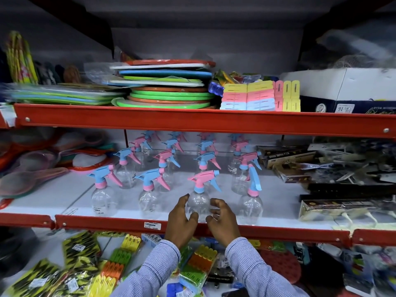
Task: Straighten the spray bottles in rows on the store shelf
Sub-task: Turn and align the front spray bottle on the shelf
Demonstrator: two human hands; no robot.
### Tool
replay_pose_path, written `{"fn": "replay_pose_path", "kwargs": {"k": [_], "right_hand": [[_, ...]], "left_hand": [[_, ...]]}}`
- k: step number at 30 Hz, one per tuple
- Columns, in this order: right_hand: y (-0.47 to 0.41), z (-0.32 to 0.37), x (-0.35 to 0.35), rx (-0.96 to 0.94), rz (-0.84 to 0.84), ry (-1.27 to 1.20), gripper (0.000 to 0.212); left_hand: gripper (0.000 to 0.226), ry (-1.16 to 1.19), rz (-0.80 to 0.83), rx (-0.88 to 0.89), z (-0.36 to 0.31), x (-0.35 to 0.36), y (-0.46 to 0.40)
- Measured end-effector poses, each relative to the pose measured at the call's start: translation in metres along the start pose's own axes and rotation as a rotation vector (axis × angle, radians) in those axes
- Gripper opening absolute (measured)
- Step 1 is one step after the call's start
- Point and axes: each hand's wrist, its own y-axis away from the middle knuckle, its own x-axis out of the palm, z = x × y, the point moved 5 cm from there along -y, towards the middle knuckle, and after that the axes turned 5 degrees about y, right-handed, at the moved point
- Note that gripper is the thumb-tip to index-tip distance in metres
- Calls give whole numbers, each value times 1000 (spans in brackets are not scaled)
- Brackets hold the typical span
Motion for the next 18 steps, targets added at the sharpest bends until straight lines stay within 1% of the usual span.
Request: {"fn": "replay_pose_path", "kwargs": {"k": [3,5,7,10,12,14,18], "right_hand": [[4,2,-3,-17,-28,12,48],[10,4,-10,-53,-83,20,47],[19,7,-21,-107,-161,20,44],[34,6,-45,-159,-309,29,40],[42,-1,-64,-163,-416,43,35],[47,-10,-83,-149,-510,58,32],[45,-28,-116,-110,-588,35,34]], "left_hand": [[57,-8,-10,9,0,-1,1],[59,-23,-58,44,-2,-4,5],[58,-32,-125,128,-8,-8,13],[46,-25,-194,273,-26,-9,26],[40,-23,-184,319,-37,1,30],[37,-16,-144,329,-45,18,31],[40,29,-45,271,-54,58,29]]}}
